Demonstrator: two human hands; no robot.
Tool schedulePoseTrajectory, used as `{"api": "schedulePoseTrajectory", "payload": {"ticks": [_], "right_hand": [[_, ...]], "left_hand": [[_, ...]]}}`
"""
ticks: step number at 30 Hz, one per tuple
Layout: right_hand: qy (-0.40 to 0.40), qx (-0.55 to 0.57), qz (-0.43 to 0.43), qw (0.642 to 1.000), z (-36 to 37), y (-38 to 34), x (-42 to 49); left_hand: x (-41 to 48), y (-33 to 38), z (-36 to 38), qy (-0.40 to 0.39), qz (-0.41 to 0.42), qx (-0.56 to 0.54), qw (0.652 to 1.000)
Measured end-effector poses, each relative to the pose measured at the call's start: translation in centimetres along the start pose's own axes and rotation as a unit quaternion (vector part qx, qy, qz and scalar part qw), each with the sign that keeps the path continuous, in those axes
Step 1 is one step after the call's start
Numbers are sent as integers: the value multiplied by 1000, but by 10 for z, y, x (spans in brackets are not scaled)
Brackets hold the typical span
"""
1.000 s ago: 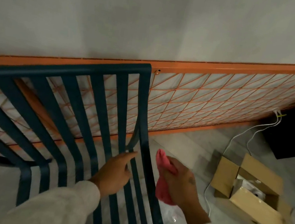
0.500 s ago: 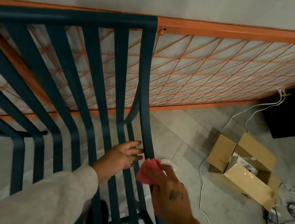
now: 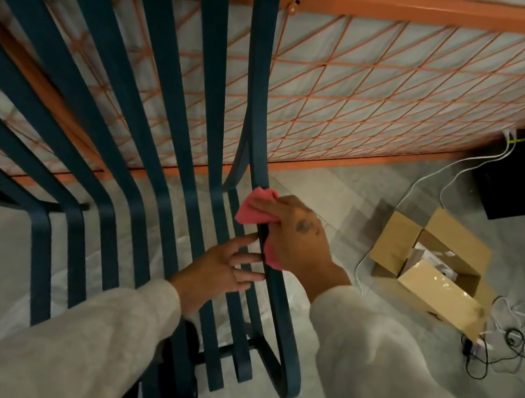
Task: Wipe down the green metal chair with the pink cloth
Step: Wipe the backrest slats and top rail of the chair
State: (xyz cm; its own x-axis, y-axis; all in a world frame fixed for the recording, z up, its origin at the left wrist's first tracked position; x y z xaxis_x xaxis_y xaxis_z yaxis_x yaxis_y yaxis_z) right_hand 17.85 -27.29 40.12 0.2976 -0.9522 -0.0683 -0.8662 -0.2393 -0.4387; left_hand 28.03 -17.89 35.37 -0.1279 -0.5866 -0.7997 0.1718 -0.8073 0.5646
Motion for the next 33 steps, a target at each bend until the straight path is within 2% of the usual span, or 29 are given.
{"api": "schedulePoseTrajectory", "payload": {"ticks": [3, 6, 10, 13, 16, 19, 24, 29, 33], "right_hand": [[-22, 30, 10, 999, 1, 9, -35], [-6, 94, 45, 995, -3, 18, -90], [-20, 77, 80, 994, -1, 30, -162], [-31, 48, 72, 996, 3, 39, -194], [-83, 56, 99, 990, 2, 42, -208], [-131, -6, 126, 983, -10, 40, -215], [-61, 96, 171, 979, -45, 19, -210], [6, 225, 197, 954, -90, -24, -231], [41, 248, 164, 954, -126, -55, -259]], "left_hand": [[-6, -6, 3, -1, 10, 43, 999], [-15, -13, 8, -19, 15, 106, 994], [-27, -29, 15, -22, -3, 121, 992], [-33, -43, 22, -26, -7, 139, 990], [-41, -51, 28, -40, 18, 201, 979], [-59, -53, 32, -55, 55, 260, 962], [-101, -47, 25, 29, 122, 307, 944], [-165, -42, 17, 90, 183, 298, 933], [-219, -50, 25, 105, 224, 295, 923]]}}
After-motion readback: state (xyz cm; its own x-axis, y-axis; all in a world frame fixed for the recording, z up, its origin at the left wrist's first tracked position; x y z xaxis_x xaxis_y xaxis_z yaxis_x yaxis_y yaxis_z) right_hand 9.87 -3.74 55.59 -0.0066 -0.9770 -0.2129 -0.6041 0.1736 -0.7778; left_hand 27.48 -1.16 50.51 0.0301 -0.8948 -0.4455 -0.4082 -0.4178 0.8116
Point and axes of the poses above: each hand's wrist, its own x-axis towards the middle knuckle, its own z-axis out of the palm, y = z × x, the point moved 6 cm from there along x, towards the middle knuckle, and after that the axes turned 12 degrees about y, right-handed, at the moved point
